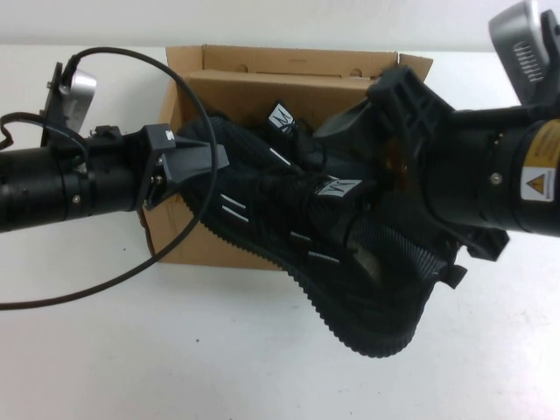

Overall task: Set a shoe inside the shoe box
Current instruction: Place the shoe in the shoe box

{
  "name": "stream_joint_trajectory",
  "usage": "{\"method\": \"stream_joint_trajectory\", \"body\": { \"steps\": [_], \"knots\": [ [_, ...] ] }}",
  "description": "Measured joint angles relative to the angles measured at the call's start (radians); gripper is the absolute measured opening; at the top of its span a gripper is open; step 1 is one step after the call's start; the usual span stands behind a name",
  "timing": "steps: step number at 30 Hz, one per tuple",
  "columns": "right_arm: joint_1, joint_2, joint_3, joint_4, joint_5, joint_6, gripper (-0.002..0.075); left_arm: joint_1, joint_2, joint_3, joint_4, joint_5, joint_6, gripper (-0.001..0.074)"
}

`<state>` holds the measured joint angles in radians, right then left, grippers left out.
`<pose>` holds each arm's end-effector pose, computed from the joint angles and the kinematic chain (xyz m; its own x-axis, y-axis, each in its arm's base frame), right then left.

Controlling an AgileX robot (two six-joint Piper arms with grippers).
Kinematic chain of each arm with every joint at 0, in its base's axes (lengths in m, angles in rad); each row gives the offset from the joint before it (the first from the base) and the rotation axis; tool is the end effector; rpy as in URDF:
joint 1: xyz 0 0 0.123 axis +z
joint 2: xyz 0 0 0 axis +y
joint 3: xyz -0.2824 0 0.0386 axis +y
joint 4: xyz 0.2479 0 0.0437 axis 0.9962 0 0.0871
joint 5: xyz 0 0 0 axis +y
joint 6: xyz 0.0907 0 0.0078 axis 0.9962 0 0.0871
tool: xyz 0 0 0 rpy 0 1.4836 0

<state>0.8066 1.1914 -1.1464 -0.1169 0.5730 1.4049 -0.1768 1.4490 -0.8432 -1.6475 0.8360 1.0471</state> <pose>0.1836 0.1832 0.3863 -0.7500 0.6097 -0.2564 0.1580 0.5416 0.8257 0.2718 -0.1171 0.2771 -0.7965 -0.2647 -0.5437 0.3794 0.4813 -0.7902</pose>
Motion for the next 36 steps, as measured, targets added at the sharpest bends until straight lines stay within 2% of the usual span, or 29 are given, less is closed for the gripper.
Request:
{"method": "stream_joint_trajectory", "body": {
  "steps": [10,13,15,16,18,19,22,25,27,29,32,34,36],
  "knots": [
    [0.0,0.107,0.0,0.06,-0.12,0.0,0.0678,0.0,0.0,0.0,0.0,0.009,0.0,0.0126],
    [0.0,0.139,0.002,0.062,-0.162,0.0,0.0643,0.0,0.0,0.0,0.0,0.009,0.0,0.0126],
    [0.0,0.151,0.002,0.06,-0.173,-0.011,0.0559,0.0,0.0,0.0,0.0,0.009,0.0,0.0126],
    [0.0,0.159,0.002,0.06,-0.177,-0.029,0.0477,0.0,0.0,0.0,0.0,0.009,0.0,0.0126],
    [0.0,0.167,0.002,0.06,-0.182,-0.062,0.0241,0.0,0.0,0.0,0.0,0.012,0.0,0.0126],
    [0.0,0.17,0.002,0.06,-0.182,-0.072,0.0156,0.0,0.0,0.0,-0.003,0.017,0.0,0.0125],
    [0.0,0.179,0.003,0.06,-0.182,-0.087,0.0037,0.002,0.0,0.0,-0.012,0.035,0.023,0.0125],
    [0.0,0.179,0.003,0.06,-0.174,-0.093,0.0006,0.009,0.0,0.0,-0.016,0.068,0.055,0.0132],
    [0.0,0.179,0.003,0.06,-0.164,-0.094,0.0001,0.011,0.0,0.0,-0.022,0.087,0.059,0.0197],
    [0.0,0.179,0.007,0.06,-0.154,-0.094,0.0,0.011,0.0,-0.002,-0.03,0.113,0.059,0.0329],
    [0.0,0.179,0.007,0.055,-0.15,-0.098,-0.0001,0.011,0.0,-0.002,-0.017,0.138,0.057,0.0568],
    [0.0,0.172,0.007,0.042,-0.149,-0.101,-0.0001,0.013,0.0,-0.004,0.013,0.147,0.054,0.0641],
    [0.0,0.157,0.008,0.028,-0.147,-0.101,-0.0001,0.023,0.0,-0.008,0.049,0.168,0.053,0.0666]
  ]
}}
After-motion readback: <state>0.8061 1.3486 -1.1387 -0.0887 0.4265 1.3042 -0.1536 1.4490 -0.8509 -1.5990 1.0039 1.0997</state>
